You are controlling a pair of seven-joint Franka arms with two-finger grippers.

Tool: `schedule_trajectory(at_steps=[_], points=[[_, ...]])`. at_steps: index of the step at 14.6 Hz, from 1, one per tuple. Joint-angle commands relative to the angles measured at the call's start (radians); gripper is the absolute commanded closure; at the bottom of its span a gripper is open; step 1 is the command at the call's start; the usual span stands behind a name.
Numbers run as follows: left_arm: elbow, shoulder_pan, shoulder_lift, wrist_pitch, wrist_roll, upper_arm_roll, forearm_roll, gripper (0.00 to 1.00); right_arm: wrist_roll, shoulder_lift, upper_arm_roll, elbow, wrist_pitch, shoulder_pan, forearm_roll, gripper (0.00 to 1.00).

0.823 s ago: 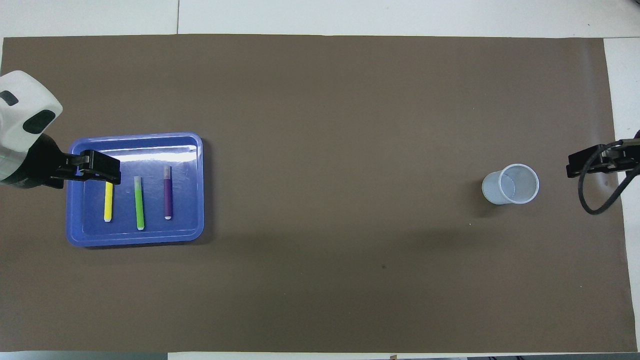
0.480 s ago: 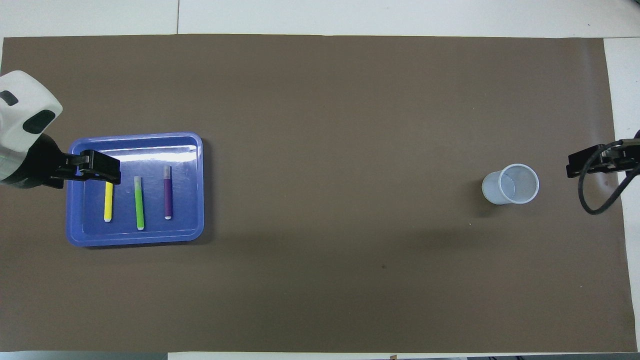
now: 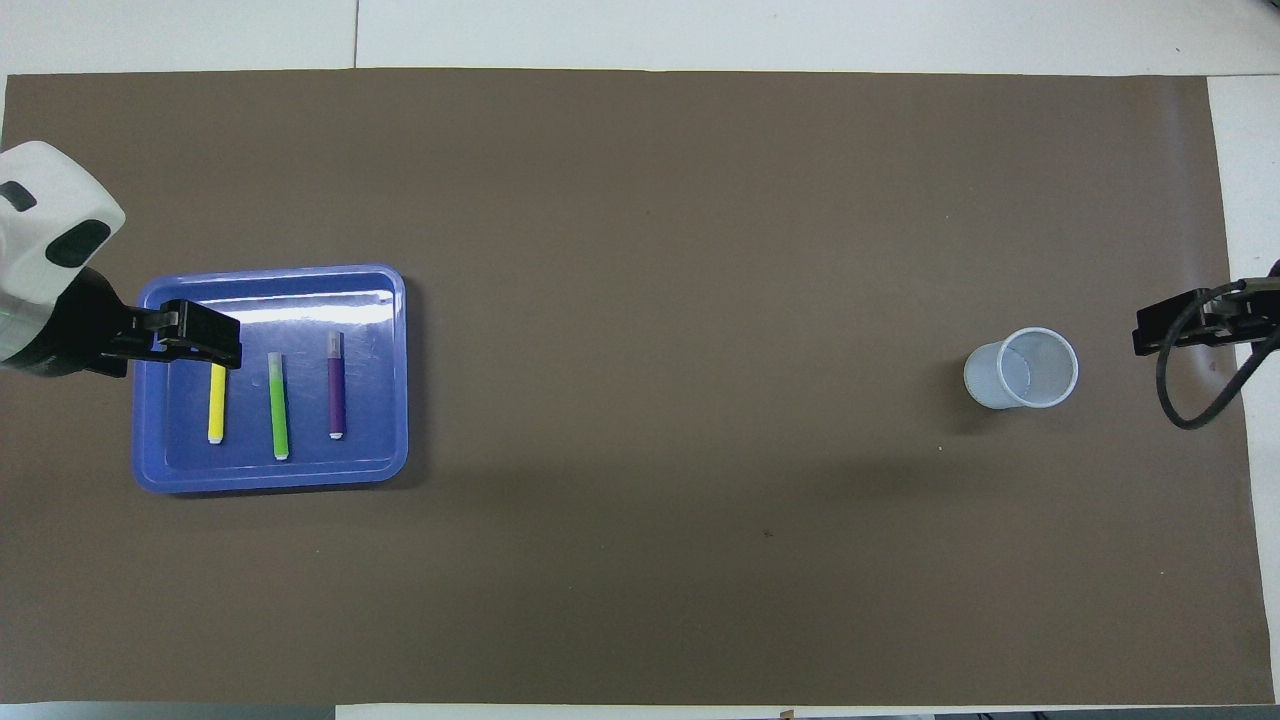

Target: Transfer and insert pens with both arms

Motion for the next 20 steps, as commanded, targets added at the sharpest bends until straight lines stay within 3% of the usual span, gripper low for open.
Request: schedule_trajectory(at_steps=[1, 4, 8, 13, 16, 20], points=[[-0.057, 0.008, -0.034, 0.025, 0.002, 0.009, -0.003, 0.0, -0.012, -0.01, 0.005, -0.006, 0.003, -0.013, 0.017, 0.0], [-0.186, 0.075, -0.07, 0.125, 0.051, 0.011, -0.007, 0.0, -0.012, -0.01, 0.005, -0.006, 0.003, -0.013, 0.016, 0.0], [-0.336, 0.201, -0.053, 0.295, 0.248, 0.009, -0.007, 0.0, -0.012, -0.01, 0.005, -0.006, 0.003, -0.013, 0.017, 0.0], [-0.462, 0.261, 0.035, 0.502, 0.384, 0.014, -0.002, 0.0, -0.012, -0.01, 0.005, -0.006, 0.003, -0.013, 0.016, 0.0], [-0.586, 0.267, 0.067, 0.708, 0.419, 0.015, 0.001, 0.0, -0.012, -0.01, 0.005, -0.006, 0.003, -0.013, 0.017, 0.0], [-0.588, 0.278, 0.145, 0.772, 0.444, 0.015, 0.039, 0.1, -0.012, -0.01, 0.005, -0.006, 0.003, -0.013, 0.017, 0.0]])
